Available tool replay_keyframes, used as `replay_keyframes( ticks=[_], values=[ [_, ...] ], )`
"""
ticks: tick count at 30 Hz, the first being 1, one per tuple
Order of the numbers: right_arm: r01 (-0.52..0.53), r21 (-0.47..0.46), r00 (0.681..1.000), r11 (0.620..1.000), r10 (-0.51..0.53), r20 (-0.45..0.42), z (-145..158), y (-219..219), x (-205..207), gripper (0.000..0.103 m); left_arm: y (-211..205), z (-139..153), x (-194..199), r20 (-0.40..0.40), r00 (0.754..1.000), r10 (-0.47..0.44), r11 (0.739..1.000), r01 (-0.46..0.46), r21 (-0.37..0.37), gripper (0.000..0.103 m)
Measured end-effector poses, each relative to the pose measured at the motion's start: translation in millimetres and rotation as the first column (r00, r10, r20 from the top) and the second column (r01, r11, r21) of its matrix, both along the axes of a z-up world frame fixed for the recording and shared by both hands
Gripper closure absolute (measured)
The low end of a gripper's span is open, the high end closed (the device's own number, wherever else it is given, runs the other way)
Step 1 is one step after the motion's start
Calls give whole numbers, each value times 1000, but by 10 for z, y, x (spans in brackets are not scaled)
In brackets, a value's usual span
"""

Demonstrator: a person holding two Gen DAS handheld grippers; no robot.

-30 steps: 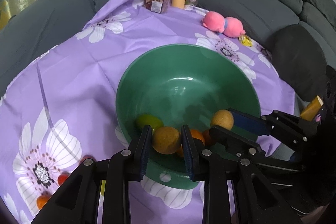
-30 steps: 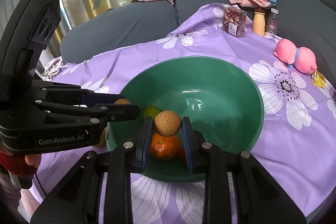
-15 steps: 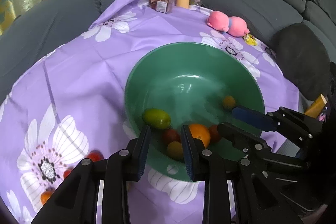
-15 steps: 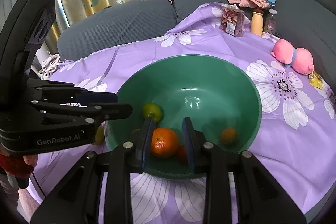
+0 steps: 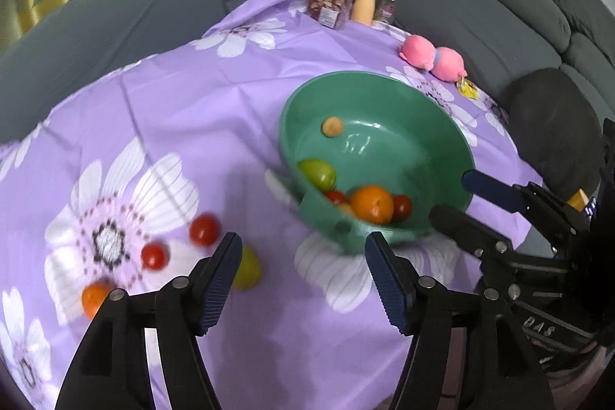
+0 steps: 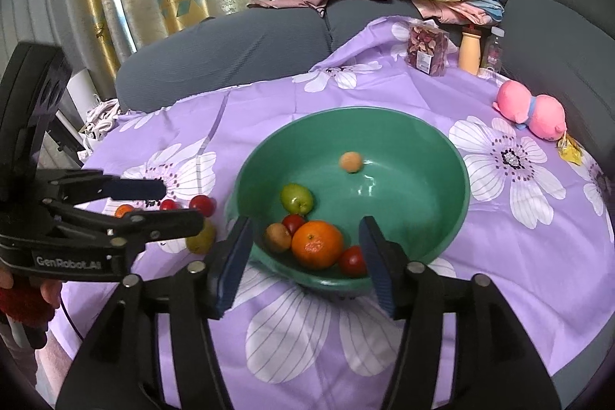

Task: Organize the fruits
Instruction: 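Withdraw the open left tool from the bowl toward the loose fruit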

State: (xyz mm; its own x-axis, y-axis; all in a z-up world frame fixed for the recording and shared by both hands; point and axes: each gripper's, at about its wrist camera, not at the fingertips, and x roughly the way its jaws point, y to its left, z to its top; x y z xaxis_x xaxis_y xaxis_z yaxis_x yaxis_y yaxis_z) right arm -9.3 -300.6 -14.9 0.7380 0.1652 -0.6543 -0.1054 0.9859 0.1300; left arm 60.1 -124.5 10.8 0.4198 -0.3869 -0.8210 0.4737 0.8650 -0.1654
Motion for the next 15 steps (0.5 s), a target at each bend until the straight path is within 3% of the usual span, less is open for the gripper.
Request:
replay_keyframes(
  ticks=[7,11,15],
  values=[
    [-64,-14,998,998,63,-10,16,222,-159,35,382,-14,-245,-39,997,68,995,-71,-67,35],
    [-111,-3,994,994,111,-24,1,368,-207,34,594,-28,-379,-59,993,104,989,-110,-99,28],
    [-157,-11,987,987,157,-36,-8,563,-246,34,787,-31,-484,-60,988,141,983,-146,-106,28]
  ],
)
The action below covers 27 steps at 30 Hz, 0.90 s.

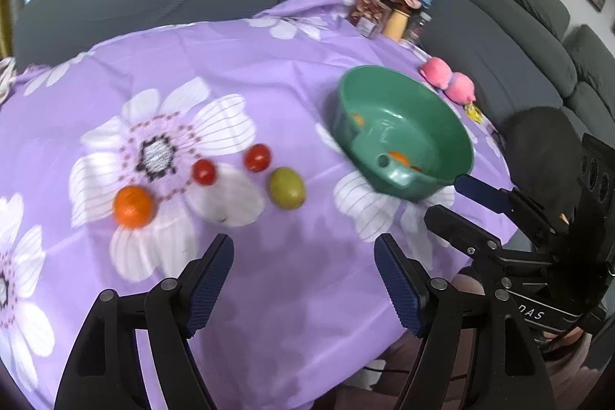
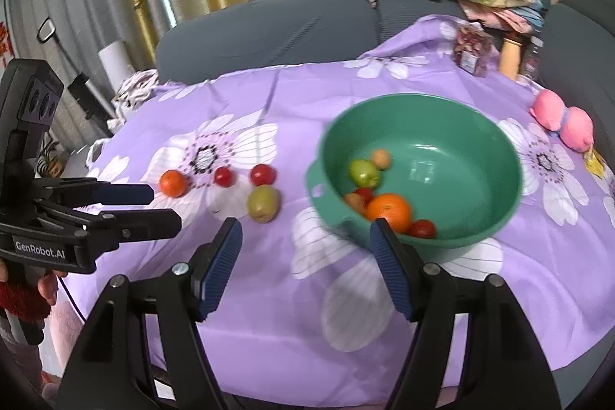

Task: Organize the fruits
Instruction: 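Withdraw the open left tool from the bowl toward the loose fruit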

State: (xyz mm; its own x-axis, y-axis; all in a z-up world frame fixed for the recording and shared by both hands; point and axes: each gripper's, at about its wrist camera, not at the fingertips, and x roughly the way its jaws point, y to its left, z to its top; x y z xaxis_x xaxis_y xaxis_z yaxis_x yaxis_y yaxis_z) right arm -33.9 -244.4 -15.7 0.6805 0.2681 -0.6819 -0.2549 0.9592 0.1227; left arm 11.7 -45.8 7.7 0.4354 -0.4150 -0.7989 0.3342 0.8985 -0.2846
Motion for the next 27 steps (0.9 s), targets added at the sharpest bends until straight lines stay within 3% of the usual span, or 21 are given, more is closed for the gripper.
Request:
replay_keyframes(
  ticks=[8,27],
  values=[
    [-77,-36,997,996,77,-9,10,334,-55,34,328,-93,-107,-20,998,63,998,-64,-8,27],
    [-150,-101,988,984,145,-59,-75,786,-2,34,686,-333,-148,-70,992,100,994,-104,-43,28]
  ],
)
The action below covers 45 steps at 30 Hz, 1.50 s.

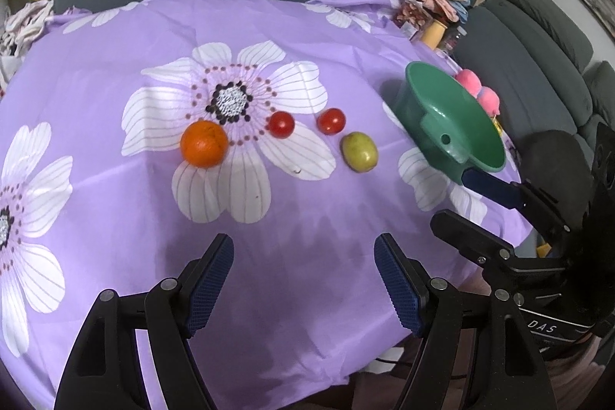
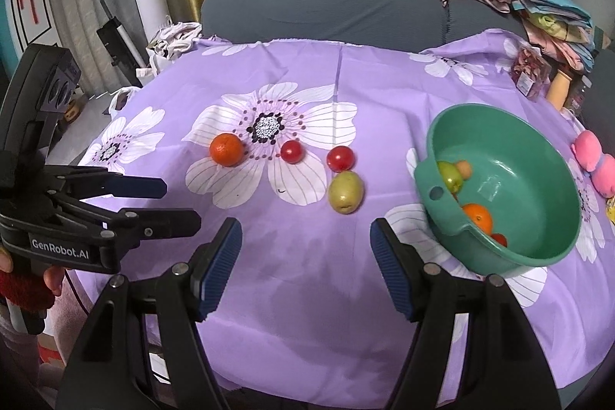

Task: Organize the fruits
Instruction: 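Withdraw the open left tool from the bowl toward the loose fruit, then close the left tool on a red cherry tomato while the right tool grasps the other tomato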

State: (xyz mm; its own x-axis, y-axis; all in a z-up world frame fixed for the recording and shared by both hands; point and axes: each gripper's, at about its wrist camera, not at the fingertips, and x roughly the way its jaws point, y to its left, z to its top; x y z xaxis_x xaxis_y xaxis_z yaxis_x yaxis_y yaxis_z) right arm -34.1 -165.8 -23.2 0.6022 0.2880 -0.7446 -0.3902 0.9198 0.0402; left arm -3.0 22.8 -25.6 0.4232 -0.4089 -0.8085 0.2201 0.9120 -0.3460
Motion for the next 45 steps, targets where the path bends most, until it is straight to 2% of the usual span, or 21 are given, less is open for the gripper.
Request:
replay_keyframes(
  ticks=[24,34,45],
  values=[
    [-32,-16,997,999,30,-77,-251,204,245,34,108,-241,162,-63,998,6,1000,-7,-11,28],
    [-22,-9,995,1000,21,-98,-337,180,363,34,95,-285,257,-69,998,3,1000,-3,-1,28],
    [17,6,995,1000,-16,-94,-347,70,525,34,50,-262,395,-34,999,2,999,0,43,28]
  ],
)
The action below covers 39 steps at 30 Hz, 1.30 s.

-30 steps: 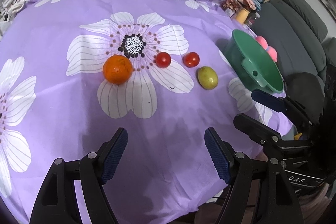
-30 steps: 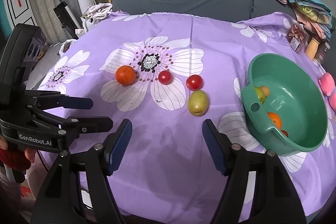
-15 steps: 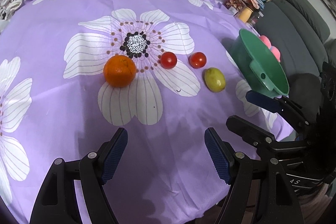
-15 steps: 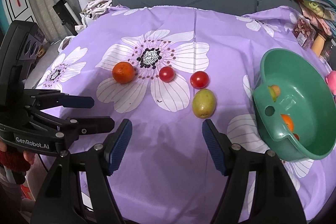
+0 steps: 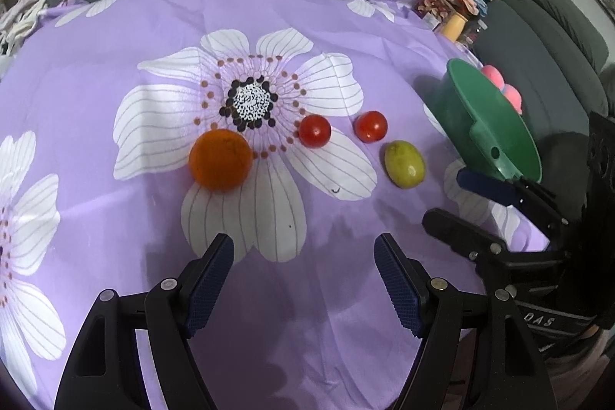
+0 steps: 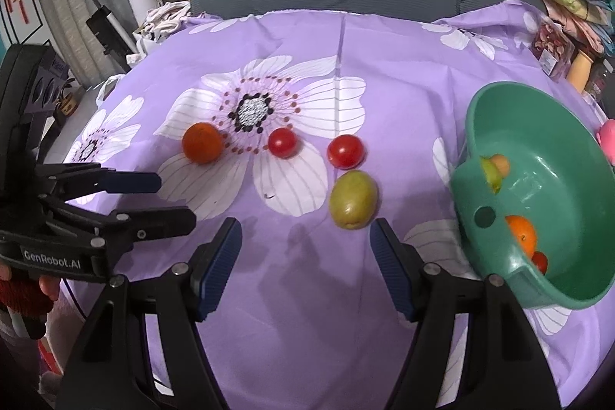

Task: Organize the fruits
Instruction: 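Close the left tool on a red cherry tomato while the right tool grasps the other tomato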

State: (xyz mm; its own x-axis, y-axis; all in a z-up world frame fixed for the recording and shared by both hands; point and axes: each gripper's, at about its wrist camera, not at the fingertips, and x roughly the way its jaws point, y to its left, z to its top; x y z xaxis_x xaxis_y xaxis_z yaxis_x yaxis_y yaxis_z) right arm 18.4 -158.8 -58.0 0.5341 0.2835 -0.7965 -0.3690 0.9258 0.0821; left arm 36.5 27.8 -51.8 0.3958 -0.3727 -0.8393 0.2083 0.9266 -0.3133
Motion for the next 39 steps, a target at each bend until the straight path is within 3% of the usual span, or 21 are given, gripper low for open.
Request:
replay_keyframes(
  ticks=[14,19,28,37,39],
  values=[
    [28,-12,1000,1000,-28,5,-40,-25,301,33,-145,-2,240,40,998,-47,999,46,27,28],
    [33,-65,999,997,-31,27,-33,38,455,34,-226,-34,347,59,995,-81,994,77,80,28],
    [-8,-193,1000,981,13,22,-116,178,705,34,-286,-82,520,82,985,-153,983,144,111,37],
    [-128,-361,987,924,154,43,-92,325,736,49,-363,-131,615,102,969,-225,969,212,123,43],
    [-176,-355,981,918,194,17,-87,340,776,53,-355,-144,634,97,967,-236,969,226,103,45]
  ],
)
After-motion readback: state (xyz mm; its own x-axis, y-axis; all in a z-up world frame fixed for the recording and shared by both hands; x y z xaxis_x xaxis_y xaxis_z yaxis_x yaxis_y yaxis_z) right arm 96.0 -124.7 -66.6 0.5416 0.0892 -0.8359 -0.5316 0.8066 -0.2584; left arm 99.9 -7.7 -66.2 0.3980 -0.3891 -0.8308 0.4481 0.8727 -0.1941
